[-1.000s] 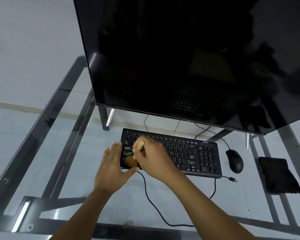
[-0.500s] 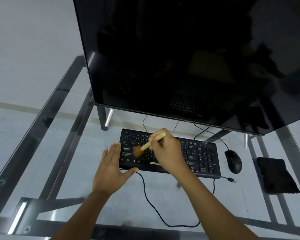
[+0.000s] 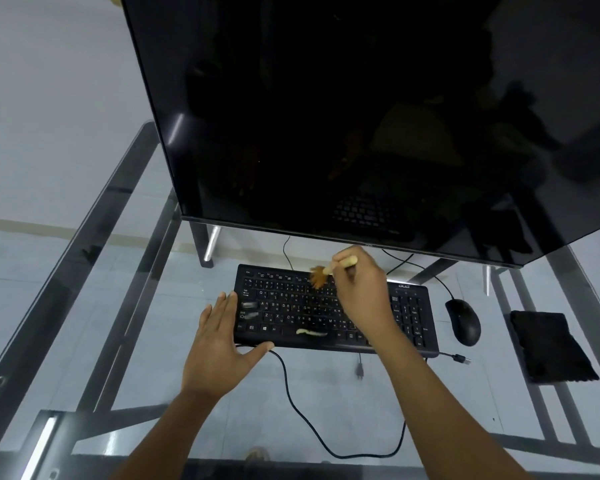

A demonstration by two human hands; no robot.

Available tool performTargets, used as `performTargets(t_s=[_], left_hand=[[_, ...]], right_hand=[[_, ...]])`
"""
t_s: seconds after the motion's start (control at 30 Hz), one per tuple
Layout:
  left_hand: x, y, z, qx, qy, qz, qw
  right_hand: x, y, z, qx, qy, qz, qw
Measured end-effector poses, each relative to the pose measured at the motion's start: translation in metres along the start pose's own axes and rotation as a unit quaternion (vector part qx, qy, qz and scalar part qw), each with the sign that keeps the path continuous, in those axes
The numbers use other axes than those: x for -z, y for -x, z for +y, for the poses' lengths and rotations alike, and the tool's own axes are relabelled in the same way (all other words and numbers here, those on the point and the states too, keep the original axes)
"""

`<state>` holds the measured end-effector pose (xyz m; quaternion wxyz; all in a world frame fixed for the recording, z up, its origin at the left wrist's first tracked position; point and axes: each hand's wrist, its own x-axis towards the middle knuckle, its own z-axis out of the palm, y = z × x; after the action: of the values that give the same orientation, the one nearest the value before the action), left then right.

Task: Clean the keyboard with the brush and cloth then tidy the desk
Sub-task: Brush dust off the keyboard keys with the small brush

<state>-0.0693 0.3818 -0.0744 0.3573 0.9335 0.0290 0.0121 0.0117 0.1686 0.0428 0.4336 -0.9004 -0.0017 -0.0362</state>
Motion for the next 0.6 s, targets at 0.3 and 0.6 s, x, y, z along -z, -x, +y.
performTargets(t_s=[0.3, 0.6], left_hand=[[0.001, -0.019, 0.023, 0.019, -0.009, 0.004, 1.0], [-0.024, -0.025, 0.071, -0.196, -0.072, -0.094, 0.973]], right_hand=[[0.016, -0.011, 0.008, -0.044, -0.029, 0.002, 0.999], [0.03, 0.0, 0.021, -0.065, -0.059, -0.006, 0.996]])
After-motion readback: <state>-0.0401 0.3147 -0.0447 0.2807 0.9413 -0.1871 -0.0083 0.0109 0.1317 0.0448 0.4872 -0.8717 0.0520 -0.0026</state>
